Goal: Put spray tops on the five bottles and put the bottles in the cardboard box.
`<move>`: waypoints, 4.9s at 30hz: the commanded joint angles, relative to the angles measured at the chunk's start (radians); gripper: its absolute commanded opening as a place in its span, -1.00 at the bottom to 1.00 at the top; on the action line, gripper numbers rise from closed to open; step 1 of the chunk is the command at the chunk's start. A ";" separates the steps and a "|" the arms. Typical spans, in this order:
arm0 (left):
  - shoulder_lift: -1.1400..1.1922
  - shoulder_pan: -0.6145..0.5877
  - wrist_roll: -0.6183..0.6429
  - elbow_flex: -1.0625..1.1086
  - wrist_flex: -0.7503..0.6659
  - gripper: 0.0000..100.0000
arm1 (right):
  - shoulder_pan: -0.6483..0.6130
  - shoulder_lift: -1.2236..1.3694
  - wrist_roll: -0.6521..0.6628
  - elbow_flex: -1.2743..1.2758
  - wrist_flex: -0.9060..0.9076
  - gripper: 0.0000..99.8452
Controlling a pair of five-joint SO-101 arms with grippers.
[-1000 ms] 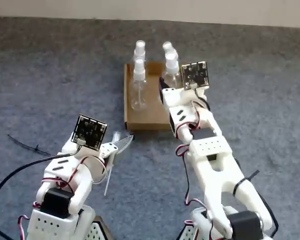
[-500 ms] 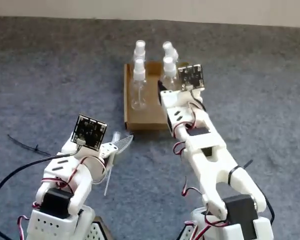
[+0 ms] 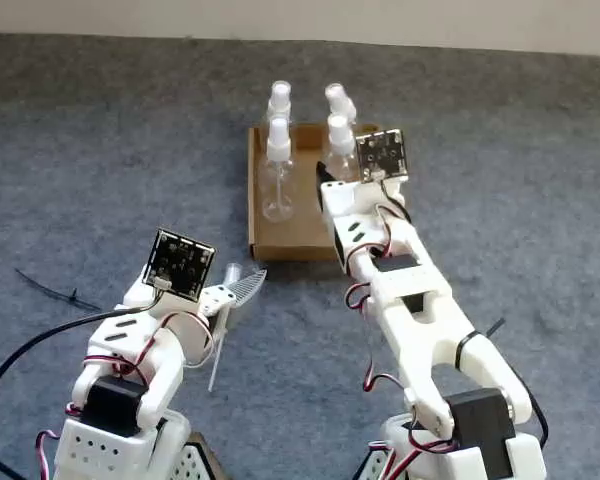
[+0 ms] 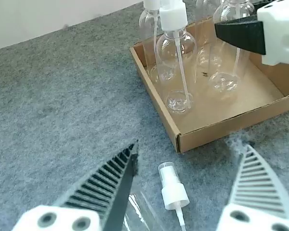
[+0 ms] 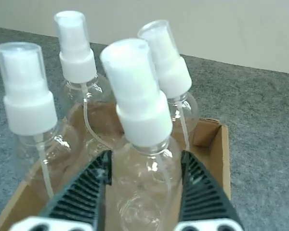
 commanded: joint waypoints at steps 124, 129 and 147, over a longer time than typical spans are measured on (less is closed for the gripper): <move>1.484 -1.104 -0.348 -1.349 0.344 -0.40 | -0.331 -0.532 0.241 -0.722 1.819 -0.99; 1.366 -0.855 -0.347 -1.348 0.592 -0.41 | 0.065 -0.636 0.431 -0.690 1.867 -0.99; 1.202 -0.134 -0.061 -0.799 0.301 -0.41 | 0.717 -0.191 0.594 -0.031 0.992 -0.99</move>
